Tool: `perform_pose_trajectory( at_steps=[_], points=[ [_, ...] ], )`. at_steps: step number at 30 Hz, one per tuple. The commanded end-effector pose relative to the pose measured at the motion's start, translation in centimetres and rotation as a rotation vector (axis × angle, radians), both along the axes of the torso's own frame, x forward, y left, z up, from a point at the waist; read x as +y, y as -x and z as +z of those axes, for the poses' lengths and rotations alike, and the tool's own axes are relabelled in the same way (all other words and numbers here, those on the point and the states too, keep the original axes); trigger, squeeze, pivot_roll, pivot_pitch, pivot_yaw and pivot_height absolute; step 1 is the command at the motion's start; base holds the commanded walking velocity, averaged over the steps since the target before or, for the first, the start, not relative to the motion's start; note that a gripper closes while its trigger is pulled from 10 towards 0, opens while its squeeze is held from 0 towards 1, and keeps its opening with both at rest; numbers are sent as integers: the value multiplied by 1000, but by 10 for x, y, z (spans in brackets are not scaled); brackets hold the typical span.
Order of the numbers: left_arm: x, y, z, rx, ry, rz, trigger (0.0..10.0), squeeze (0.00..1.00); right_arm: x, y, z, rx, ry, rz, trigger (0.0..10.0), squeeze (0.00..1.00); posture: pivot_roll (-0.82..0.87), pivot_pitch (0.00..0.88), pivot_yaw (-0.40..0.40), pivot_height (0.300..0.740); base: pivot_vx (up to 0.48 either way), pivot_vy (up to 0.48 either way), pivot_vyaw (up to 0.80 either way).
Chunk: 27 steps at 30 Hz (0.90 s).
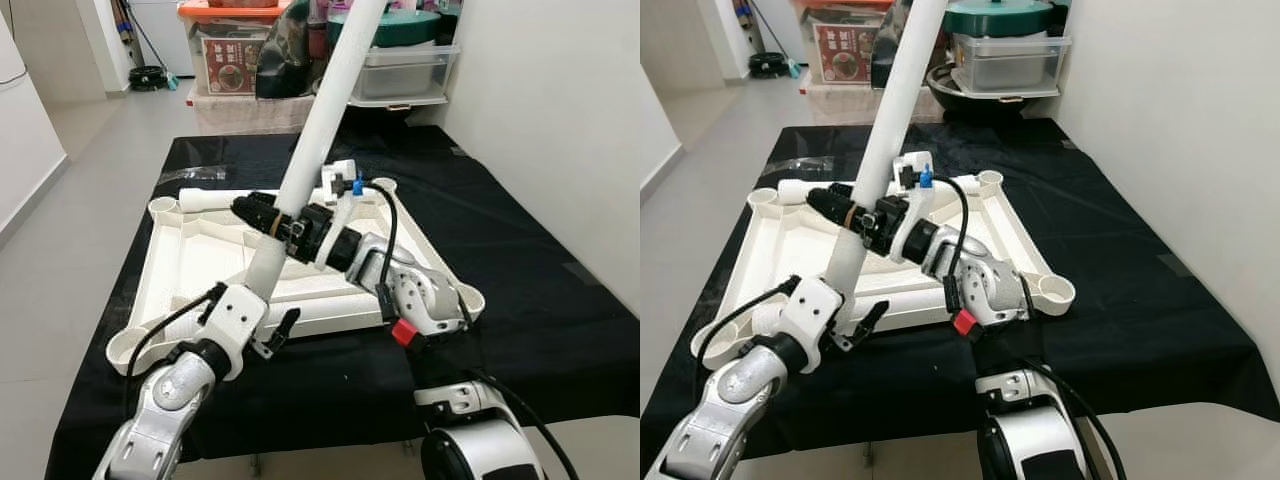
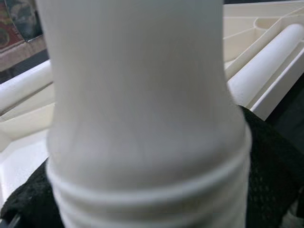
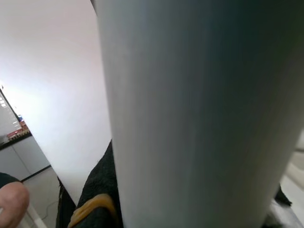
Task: Building children table
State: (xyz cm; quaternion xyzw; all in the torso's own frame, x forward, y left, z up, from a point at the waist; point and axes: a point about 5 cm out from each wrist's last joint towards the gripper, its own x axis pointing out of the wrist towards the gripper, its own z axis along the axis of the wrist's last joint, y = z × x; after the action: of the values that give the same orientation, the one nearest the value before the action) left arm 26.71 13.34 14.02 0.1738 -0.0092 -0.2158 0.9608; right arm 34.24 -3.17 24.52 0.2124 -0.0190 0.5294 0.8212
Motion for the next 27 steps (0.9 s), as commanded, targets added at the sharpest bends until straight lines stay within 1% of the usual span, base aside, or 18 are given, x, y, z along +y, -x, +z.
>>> perform_pose_trajectory(
  at_steps=[1, 3, 4, 6, 7, 9, 10, 11, 12, 13, 14, 15, 17, 19, 20, 21, 24, 27],
  points=[
    [5, -1, -3, 13, -13, 29, 10000, 0, -3, -4, 9, -33, -19, -29, 0, 0, 75, 0, -12, 740, 0, 0, 0],
    [10, -2, 0, -15, -20, 63, 10000, 0, -9, -9, 11, -53, -13, -90, 0, 0, 72, 0, -9, 740, 0, 0, 0],
    [10, -2, 0, -15, -20, 63, 10000, 0, -9, -9, 11, -53, -13, -90, 0, 0, 72, 0, -9, 740, 0, 0, 0],
    [14, -3, 3, -39, -25, 98, 10000, 0, -19, -18, 15, -67, -16, -226, 0, 0, 73, 0, -12, 740, 0, 0, 0],
    [14, -3, 3, -39, -25, 98, 10000, 0, -19, -18, 15, -67, -16, -226, 0, 0, 73, 0, -12, 740, 0, 0, 0],
    [16, -3, 6, -59, -16, 125, 10000, 0, -31, -27, 19, -88, -6, -365, 0, 0, 73, 0, -14, 740, 0, 0, 0],
    [16, -3, 6, -59, -16, 125, 10000, 0, -31, -27, 19, -88, -6, -365, 0, 0, 73, 0, -14, 740, 0, 0, 0],
    [16, -3, 9, -66, -1, 133, 10000, 0, -38, -31, 21, -104, 4, -444, 0, 0, 74, 0, -15, 740, 0, 0, 0],
    [16, -3, 9, -66, -1, 133, 10000, 0, -38, -31, 21, -104, 4, -444, 0, 0, 74, 0, -15, 740, 0, 0, 0],
    [15, -3, 10, -70, 9, 137, 10000, 0, -42, -33, 22, -115, 9, -492, 0, 0, 74, 0, -15, 740, 0, 0, 0],
    [11, -1, 14, -103, 27, 143, 10000, 0, -49, -31, 26, -144, -1, -537, 10000, 0, 78, 0, -19, 740, 0, 0, 0],
    [11, -1, 14, -103, 27, 143, 10000, 0, -49, -31, 26, -144, -1, -537, 10000, 0, 78, 0, -19, 740, 0, 0, 0],
    [3, 3, 22, -143, 93, 190, 10000, 0, -59, -21, 28, -255, 45, -651, 10000, 0, 73, 0, -15, 740, 0, 0, 0],
    [3, 3, 22, -143, 93, 190, 10000, 0, -59, -21, 28, -255, 45, -651, 10000, 0, 73, 0, -15, 740, 0, 0, 0],
    [1, 5, 25, -156, 120, 210, 10000, 0, -61, -16, 28, -298, 68, -683, 10000, 0, 73, 0, -17, 740, 0, 0, 0],
    [1, 5, 25, -156, 120, 210, 10000, 0, -61, -16, 28, -298, 68, -683, 10000, 0, 73, 0, -17, 740, 0, 0, 0],
    [-8, 5, 37, -212, 148, 214, 10000, 0, -69, -10, 22, -343, 105, -799, 10000, 0, 84, 0, -34, 740, 0, 0, 0],
    [-11, 3, 41, -233, 151, 220, 10000, 0, -71, -7, 17, -360, 125, -840, 10000, 0, 83, 0, -34, 740, 0, 0, 0]
  ],
)
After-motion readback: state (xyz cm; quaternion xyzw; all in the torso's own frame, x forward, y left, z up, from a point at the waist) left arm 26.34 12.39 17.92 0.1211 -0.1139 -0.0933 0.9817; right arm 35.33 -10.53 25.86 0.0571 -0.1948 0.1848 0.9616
